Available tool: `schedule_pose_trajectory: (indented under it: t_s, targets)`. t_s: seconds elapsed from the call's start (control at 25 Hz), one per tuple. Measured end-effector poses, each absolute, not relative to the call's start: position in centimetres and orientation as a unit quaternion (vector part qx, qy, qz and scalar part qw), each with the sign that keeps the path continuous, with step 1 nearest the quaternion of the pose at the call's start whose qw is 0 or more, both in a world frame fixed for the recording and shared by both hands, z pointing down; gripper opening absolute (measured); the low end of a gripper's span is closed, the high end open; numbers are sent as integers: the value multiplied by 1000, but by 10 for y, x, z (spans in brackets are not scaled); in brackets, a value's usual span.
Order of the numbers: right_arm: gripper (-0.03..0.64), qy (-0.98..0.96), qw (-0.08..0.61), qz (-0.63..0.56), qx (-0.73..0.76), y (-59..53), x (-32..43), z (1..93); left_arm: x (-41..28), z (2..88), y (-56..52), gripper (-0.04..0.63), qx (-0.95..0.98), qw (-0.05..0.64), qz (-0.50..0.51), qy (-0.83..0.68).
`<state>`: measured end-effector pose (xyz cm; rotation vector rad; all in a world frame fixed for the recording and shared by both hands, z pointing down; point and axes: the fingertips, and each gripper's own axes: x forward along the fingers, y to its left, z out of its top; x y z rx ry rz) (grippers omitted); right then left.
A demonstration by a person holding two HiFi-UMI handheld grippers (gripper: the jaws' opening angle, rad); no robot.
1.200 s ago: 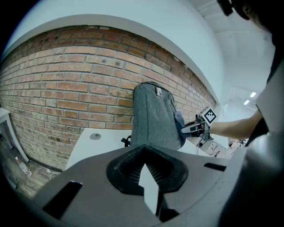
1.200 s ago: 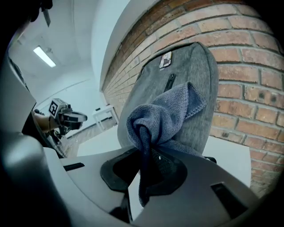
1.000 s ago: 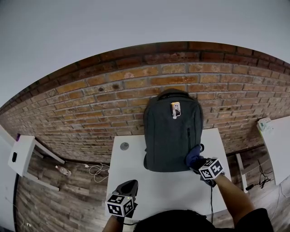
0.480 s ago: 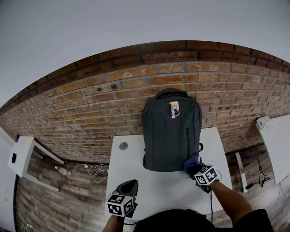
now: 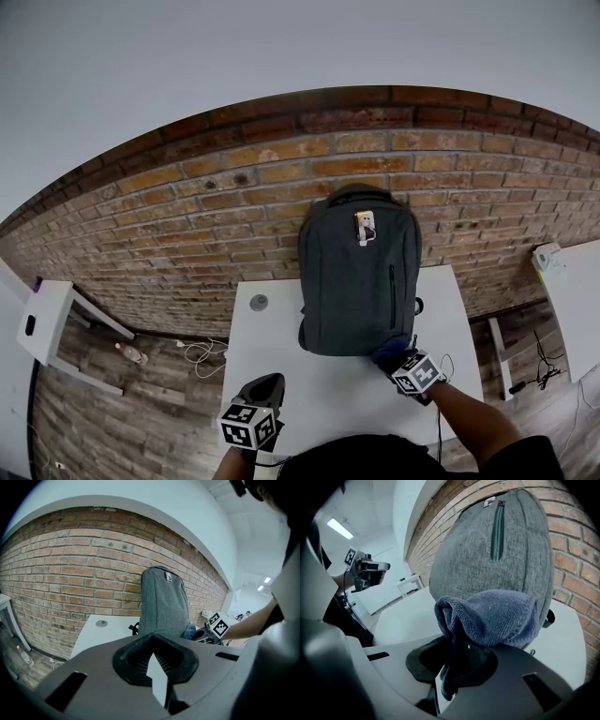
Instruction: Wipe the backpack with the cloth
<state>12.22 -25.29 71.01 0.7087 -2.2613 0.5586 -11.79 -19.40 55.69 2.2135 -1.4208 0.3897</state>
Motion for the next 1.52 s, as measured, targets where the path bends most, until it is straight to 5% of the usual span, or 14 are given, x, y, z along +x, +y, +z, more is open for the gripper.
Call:
schedule_pose_trajectory:
  t_s: [1.52]
  targets:
    - [40,-907,271,132,295,-391,100,511,-128,567,-190,-3,798,256,132,-529]
